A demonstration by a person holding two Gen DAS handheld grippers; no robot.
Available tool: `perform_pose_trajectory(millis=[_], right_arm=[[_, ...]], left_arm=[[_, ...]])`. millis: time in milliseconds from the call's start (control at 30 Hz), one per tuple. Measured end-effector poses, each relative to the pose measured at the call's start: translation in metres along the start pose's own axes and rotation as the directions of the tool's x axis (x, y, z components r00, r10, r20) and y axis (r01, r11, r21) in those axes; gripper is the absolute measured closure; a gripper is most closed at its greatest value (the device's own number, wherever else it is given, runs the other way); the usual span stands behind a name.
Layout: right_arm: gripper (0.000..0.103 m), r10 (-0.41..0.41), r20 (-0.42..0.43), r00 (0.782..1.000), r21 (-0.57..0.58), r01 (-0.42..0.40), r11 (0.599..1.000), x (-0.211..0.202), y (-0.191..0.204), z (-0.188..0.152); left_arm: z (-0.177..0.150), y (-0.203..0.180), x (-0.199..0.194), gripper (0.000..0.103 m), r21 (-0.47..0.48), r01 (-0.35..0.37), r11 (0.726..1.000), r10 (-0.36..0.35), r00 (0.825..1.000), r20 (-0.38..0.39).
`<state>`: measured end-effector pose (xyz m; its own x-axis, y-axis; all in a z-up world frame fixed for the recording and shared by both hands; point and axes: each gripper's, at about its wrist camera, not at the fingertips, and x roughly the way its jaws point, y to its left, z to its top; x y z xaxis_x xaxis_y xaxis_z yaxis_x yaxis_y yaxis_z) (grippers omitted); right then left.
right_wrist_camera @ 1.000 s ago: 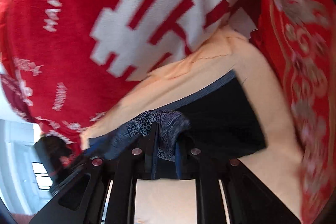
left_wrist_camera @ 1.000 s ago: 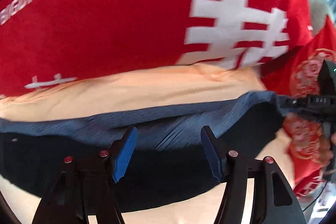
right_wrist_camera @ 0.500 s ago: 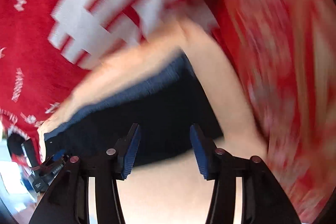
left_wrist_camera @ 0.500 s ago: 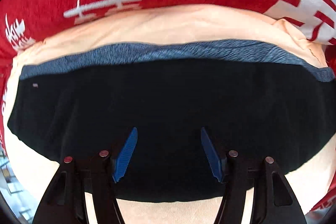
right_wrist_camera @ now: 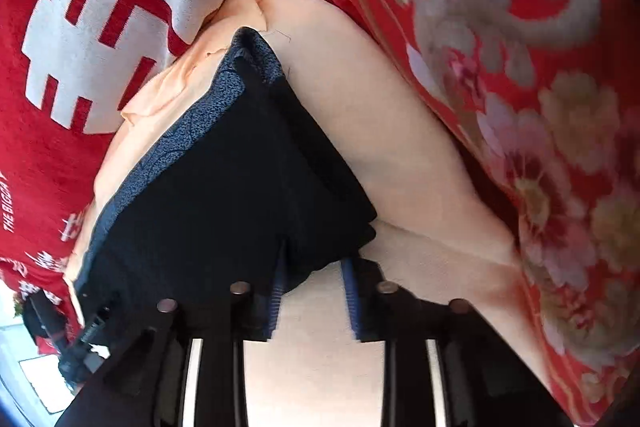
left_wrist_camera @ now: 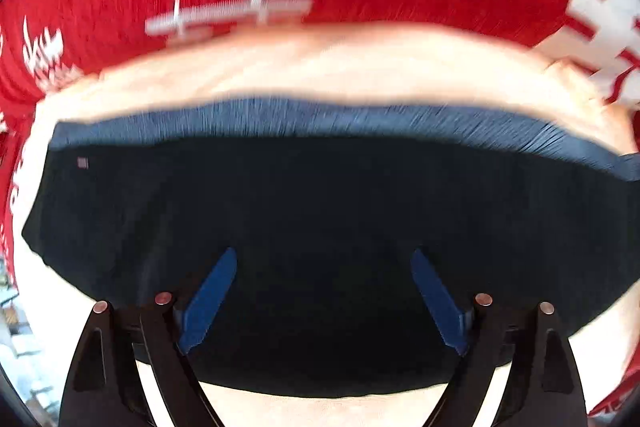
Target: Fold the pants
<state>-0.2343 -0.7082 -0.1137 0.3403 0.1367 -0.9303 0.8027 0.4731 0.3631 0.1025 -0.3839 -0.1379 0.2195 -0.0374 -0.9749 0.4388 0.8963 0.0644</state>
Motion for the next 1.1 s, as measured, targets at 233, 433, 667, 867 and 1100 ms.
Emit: perform_pose_trajectory(millis=[233, 433, 667, 867, 1100], right_arm=[[0.073, 0.071, 0.072, 0.995, -0.308, -0.046, 0.950, -0.030, 0.071, -0.002], [0.075, 0.068, -0.008, 0.998, -0.384, -0.066, 0.921, 0.045, 0.104, 0.047], [0.075, -0.097, 0.209, 0.973, -0.229, 0.145, 0.963, -0.041, 0.069, 0.035], [0.075, 0.063, 0.096, 0.993, -0.352, -0.025, 0.936, -0.015, 0.111, 0.046], [0.082, -0.056, 0.070, 0.996, -0.156, 0.066, 0.986, 0.023, 0.036, 0.061]], left_arm=[[0.050, -0.044, 0.015, 0.012, 0.084, 0.056, 0.995, -0.061, 0.997, 0.050], [0.072, -0.047, 0.050, 0.012, 0.027, 0.017, 0.999, -0.018, 0.999, 0.045], [0.078, -0.009, 0.034, 0.012, 0.025, -0.021, 0.999, 0.020, 0.998, 0.064], [0.059, -0.020, 0.045, 0.012, 0.039, -0.053, 0.998, 0.050, 0.997, 0.066], [0.022, 0.026, 0.033, 0.012, 0.002, -0.078, 0.997, 0.078, 0.997, 0.005]])
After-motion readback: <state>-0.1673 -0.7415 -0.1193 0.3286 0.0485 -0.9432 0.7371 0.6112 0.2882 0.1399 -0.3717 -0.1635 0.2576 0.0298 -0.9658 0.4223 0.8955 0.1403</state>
